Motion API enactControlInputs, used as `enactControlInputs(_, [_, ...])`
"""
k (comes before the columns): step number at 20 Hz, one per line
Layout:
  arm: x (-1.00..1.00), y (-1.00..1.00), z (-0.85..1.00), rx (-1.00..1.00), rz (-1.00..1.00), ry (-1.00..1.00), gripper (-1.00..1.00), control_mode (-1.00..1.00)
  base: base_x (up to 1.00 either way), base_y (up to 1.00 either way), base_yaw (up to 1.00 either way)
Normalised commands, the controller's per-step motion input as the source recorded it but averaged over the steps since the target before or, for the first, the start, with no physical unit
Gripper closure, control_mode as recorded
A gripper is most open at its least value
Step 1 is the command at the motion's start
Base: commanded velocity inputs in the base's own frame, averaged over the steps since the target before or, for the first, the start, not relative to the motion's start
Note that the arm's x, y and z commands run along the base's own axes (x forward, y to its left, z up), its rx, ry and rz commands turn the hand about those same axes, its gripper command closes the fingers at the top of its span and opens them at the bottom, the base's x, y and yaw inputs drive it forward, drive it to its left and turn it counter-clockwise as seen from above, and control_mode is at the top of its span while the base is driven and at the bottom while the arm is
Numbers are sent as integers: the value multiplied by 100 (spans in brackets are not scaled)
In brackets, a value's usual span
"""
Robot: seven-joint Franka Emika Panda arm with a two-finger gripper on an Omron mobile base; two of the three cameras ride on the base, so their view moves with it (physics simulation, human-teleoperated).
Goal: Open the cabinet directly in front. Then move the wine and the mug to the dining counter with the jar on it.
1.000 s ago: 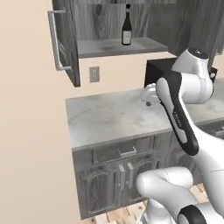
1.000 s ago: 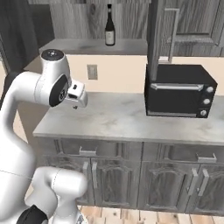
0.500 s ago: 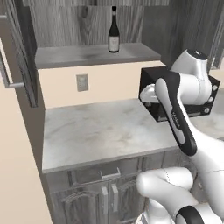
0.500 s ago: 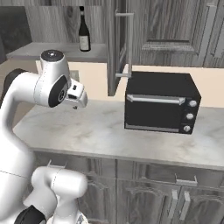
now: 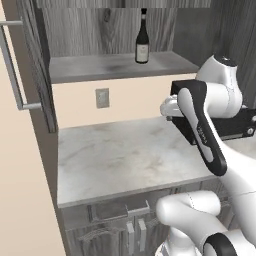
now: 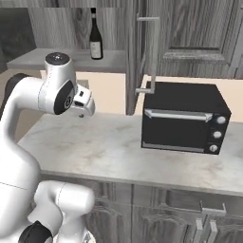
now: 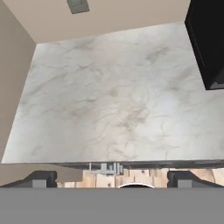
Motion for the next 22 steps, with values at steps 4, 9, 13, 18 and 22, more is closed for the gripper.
enactControlInputs(4, [0,0,0,0,0,0,-100,100,7,5,0])
enactControlInputs(9, [0,0,0,0,0,0,-100,100,26,34,0])
enactControlInputs(13, [0,0,0,0,0,0,-100,100,77,0,0])
enactControlInputs(18, [0,0,0,0,0,0,-100,100,75,0,0])
enactControlInputs(22, [0,0,21,0,-2,0,-100,-100,5,0,-3])
